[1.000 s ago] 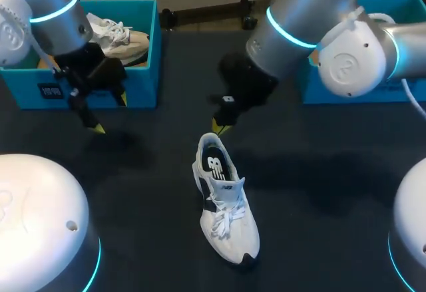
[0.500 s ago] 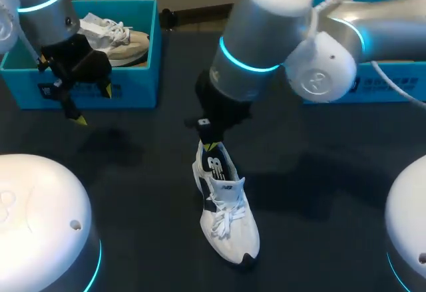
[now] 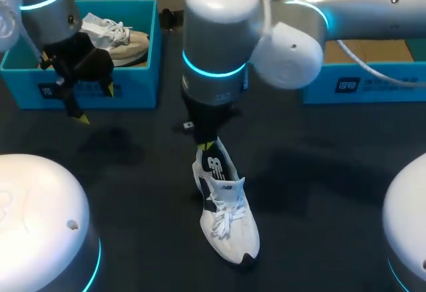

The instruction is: Take the shoe out of the shoebox, open the shoe tongue, remove and reinsert the insole, then place the shoe into the shoebox

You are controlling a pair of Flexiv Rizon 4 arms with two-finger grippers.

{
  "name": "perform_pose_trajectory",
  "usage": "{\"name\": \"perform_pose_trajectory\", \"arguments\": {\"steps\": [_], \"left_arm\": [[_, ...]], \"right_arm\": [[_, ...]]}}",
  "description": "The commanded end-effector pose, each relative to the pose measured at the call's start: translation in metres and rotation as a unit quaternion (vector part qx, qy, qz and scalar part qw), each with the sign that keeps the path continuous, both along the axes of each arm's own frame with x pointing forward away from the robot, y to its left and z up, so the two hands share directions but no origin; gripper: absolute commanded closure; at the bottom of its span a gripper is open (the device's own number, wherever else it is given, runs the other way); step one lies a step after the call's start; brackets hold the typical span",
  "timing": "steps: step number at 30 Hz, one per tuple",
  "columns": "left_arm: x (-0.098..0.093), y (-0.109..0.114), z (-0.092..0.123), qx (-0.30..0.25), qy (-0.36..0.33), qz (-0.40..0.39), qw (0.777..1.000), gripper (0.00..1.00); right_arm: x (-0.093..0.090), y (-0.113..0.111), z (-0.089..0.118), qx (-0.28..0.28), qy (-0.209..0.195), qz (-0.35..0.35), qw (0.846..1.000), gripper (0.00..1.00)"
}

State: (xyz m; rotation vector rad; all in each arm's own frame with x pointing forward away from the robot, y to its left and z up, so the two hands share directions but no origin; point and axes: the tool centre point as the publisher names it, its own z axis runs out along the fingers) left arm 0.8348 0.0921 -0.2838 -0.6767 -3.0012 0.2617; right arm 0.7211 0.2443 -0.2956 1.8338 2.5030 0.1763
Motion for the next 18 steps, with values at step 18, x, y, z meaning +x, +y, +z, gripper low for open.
{"name": "perform_pose_trajectory", "arguments": {"steps": [18], "left_arm": [[0.02, 0.005, 0.002, 0.009, 0.018, -0.025, 0.999, 0.0]], "right_arm": [[-0.005, -0.016, -0.031, -0.153, -0.017, -0.037, 0.987, 1.0]]}}
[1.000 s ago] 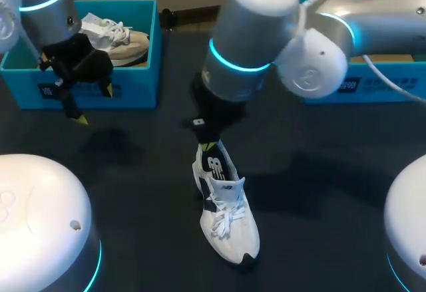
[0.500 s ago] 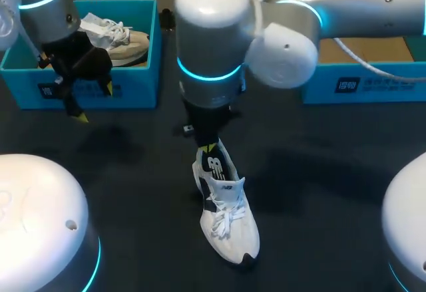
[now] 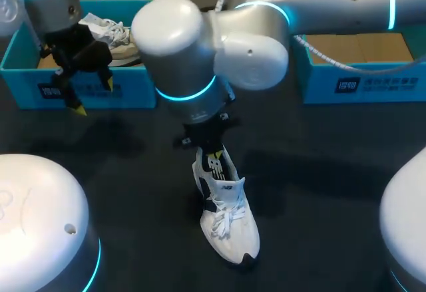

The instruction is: Take the shoe out of the shoebox, open the shoe tongue, remove and reinsert the insole, then place the shoe into the shoebox

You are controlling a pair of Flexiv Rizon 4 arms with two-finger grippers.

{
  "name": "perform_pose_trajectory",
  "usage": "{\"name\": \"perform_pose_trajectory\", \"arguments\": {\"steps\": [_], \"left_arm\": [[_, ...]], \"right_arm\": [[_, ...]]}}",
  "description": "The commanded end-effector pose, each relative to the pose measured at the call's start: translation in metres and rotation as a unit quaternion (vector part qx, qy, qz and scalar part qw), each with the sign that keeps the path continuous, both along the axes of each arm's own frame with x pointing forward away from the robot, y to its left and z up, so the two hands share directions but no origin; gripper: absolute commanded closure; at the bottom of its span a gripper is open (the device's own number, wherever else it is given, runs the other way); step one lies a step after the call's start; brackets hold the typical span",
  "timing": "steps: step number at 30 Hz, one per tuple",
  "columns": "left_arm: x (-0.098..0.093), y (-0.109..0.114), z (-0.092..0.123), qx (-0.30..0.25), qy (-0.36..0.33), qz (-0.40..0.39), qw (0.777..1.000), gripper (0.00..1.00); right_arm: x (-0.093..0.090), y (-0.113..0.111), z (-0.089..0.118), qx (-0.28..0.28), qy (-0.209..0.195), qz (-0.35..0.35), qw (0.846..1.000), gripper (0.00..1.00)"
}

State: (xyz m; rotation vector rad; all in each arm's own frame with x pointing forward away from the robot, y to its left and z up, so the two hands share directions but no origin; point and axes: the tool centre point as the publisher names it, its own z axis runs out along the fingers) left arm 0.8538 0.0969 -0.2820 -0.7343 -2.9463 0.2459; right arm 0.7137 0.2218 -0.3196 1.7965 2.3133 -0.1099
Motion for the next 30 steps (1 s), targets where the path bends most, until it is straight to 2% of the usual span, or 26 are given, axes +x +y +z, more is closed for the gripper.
{"name": "perform_pose_trajectory", "arguments": {"steps": [1, 19, 30], "left_arm": [[0.001, 0.0, 0.0, 0.001, 0.0, -0.001, 1.0, 0.0], [0.001, 0.0, 0.0, 0.001, 0.0, -0.001, 1.0, 0.0], [0.001, 0.0, 0.0, 0.001, 0.0, -0.001, 1.0, 0.0]], "right_arm": [[0.002, 0.006, -0.008, -0.027, -0.002, -0.001, 1.0, 1.0], [0.016, -0.013, -0.044, -0.069, 0.008, -0.013, 0.997, 1.0], [0.024, -0.018, -0.069, -0.068, 0.026, -0.013, 0.997, 1.0]]}}
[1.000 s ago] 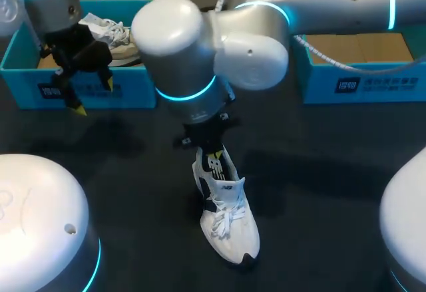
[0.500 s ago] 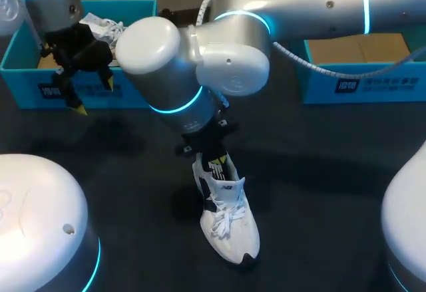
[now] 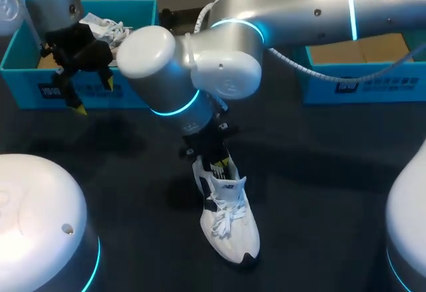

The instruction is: Take the shoe out of the shoebox, open the shoe tongue, remove and reinsert the insole, then place the shoe into the shoebox

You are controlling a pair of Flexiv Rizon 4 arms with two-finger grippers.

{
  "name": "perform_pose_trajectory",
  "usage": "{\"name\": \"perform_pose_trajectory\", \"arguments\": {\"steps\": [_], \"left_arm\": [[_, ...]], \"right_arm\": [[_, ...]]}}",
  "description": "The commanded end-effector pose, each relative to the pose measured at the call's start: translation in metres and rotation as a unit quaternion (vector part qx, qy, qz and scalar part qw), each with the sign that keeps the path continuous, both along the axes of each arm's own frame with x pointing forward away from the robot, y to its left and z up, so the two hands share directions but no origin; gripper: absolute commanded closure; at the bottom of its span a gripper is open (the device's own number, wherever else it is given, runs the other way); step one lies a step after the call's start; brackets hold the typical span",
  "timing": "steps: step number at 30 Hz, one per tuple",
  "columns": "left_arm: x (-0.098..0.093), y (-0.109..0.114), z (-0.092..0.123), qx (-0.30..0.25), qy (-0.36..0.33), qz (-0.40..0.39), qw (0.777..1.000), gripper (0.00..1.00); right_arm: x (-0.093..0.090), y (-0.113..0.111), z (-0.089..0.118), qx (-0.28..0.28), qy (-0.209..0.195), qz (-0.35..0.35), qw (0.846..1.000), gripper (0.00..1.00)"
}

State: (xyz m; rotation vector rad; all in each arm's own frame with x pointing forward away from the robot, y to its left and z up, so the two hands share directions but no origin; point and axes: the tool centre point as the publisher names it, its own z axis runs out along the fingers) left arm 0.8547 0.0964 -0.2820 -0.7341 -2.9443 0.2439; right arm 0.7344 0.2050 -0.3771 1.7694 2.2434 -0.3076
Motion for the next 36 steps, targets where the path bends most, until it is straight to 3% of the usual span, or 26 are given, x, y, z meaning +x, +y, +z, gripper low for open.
{"name": "perform_pose_trajectory", "arguments": {"steps": [1, 4, 14, 22, 31, 36], "left_arm": [[0.0, 0.001, 0.0, 0.0, 0.0, 0.0, 1.0, 0.0], [0.0, 0.001, 0.0, 0.0, 0.0, 0.0, 1.0, 0.0], [0.0, 0.001, 0.0, 0.0, 0.0, 0.0, 1.0, 0.0], [0.0, 0.001, 0.0, 0.0, 0.0, 0.0, 1.0, 0.0], [0.0, 0.001, 0.0, 0.0, 0.0, 0.0, 1.0, 0.0], [0.0, 0.001, 0.0, 0.0, 0.0, 0.0, 1.0, 0.0]], "right_arm": [[0.003, -0.001, -0.012, 0.004, 0.009, 0.001, 1.0, 1.0], [0.001, 0.0, -0.014, 0.007, 0.012, 0.005, 1.0, 1.0], [-0.008, 0.0, 0.011, -0.02, -0.009, 0.029, 0.999, 1.0], [-0.006, -0.009, -0.006, -0.026, 0.011, 0.025, 0.999, 1.0], [-0.007, -0.008, -0.033, 0.017, 0.04, 0.033, 0.999, 1.0], [-0.011, -0.001, -0.019, 0.027, 0.033, 0.045, 0.998, 1.0]]}}
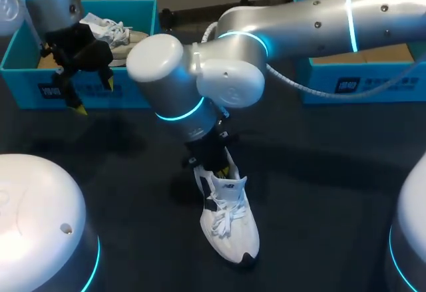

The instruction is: Take the shoe out of the shoebox, open the shoe tongue, remove and reinsert the insole, then place the shoe into the shoebox

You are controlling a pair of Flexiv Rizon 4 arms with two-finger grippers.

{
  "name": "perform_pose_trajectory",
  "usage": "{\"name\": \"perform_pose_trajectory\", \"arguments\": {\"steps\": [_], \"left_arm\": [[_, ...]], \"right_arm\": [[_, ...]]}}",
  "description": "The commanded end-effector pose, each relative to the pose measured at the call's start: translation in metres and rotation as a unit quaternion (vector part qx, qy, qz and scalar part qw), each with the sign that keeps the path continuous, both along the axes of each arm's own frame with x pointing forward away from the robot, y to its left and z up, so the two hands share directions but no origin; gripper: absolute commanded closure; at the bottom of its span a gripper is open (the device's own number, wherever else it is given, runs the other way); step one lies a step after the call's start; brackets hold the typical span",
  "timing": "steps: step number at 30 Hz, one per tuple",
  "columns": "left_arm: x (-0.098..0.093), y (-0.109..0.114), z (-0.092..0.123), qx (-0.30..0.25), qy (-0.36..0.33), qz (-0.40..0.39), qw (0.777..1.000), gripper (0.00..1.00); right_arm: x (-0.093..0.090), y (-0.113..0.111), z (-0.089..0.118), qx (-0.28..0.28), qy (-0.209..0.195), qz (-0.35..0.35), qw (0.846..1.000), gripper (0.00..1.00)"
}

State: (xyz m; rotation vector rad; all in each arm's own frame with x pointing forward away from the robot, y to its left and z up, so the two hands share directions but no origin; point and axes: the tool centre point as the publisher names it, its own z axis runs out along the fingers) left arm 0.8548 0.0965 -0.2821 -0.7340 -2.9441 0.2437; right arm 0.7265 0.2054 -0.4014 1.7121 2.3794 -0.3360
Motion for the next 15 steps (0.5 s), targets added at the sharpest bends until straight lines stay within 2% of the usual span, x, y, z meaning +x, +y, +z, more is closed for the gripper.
{"name": "perform_pose_trajectory", "arguments": {"steps": [1, 6, 9, 15], "left_arm": [[0.0, 0.001, 0.0, 0.0, -0.001, 0.0, 1.0, 0.0], [0.0, 0.001, 0.0, 0.0, -0.001, 0.0, 1.0, 0.0], [0.0, 0.001, 0.0, 0.0, -0.001, 0.0, 1.0, 0.0], [0.0, 0.001, 0.0, 0.0, -0.001, 0.0, 1.0, 0.0]], "right_arm": [[-0.004, -0.001, 0.009, 0.012, -0.01, 0.009, 1.0, 1.0], [-0.005, 0.002, 0.025, 0.03, -0.019, 0.019, 0.999, 1.0], [-0.004, 0.004, 0.028, 0.044, -0.014, 0.024, 0.999, 1.0], [0.0, 0.01, 0.007, 0.082, 0.013, 0.032, 0.996, 1.0]]}}
